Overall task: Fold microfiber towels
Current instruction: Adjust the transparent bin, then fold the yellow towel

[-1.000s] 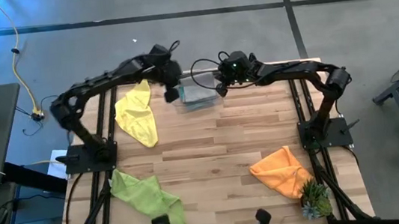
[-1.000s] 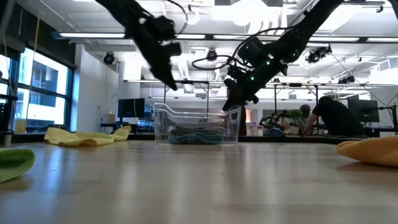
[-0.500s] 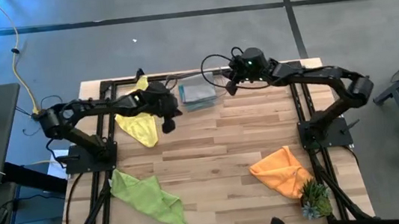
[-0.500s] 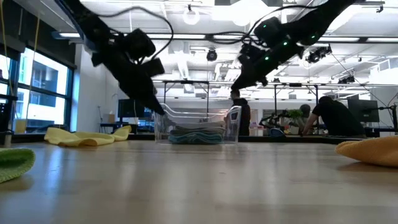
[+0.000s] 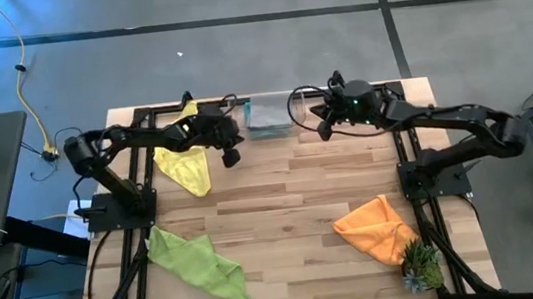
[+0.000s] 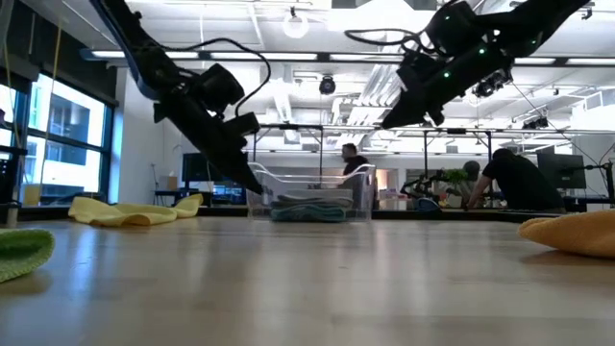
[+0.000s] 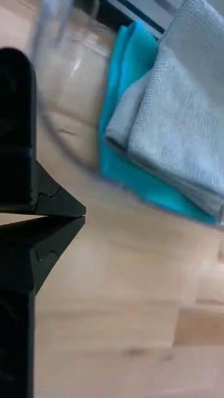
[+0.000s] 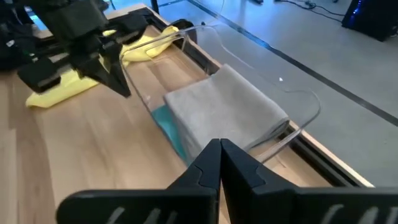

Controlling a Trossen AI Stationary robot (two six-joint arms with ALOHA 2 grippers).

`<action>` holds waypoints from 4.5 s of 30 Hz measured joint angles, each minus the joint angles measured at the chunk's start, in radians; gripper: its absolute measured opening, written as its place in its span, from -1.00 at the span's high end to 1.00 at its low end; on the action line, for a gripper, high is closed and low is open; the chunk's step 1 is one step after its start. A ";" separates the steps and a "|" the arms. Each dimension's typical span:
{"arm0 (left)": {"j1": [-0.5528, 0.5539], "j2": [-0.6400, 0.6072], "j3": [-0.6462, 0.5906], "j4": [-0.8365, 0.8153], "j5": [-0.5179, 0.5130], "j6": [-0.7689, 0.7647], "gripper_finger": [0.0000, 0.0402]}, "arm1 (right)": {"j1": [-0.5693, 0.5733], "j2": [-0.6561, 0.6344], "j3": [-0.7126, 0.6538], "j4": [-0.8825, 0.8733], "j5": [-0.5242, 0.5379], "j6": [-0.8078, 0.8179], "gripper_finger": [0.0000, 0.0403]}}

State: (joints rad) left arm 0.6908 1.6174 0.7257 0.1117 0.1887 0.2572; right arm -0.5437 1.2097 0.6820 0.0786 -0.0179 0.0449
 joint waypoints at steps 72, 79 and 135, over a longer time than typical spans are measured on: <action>-0.593 -0.277 0.632 -1.355 -0.483 -0.468 1.00 | 0.613 -0.038 -0.237 0.421 0.272 0.043 0.93; -0.620 -0.277 0.746 -1.346 -0.472 -0.463 1.00 | 0.778 0.043 -0.234 0.515 0.424 0.134 0.52; -0.747 -0.276 0.764 -1.261 -0.492 -0.523 1.00 | 0.785 0.850 0.504 0.515 0.672 0.078 0.94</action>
State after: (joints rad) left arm -0.0559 1.3411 1.4898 -1.1498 -0.3035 -0.2659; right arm 0.2410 2.0596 1.1862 0.5936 0.6539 0.1228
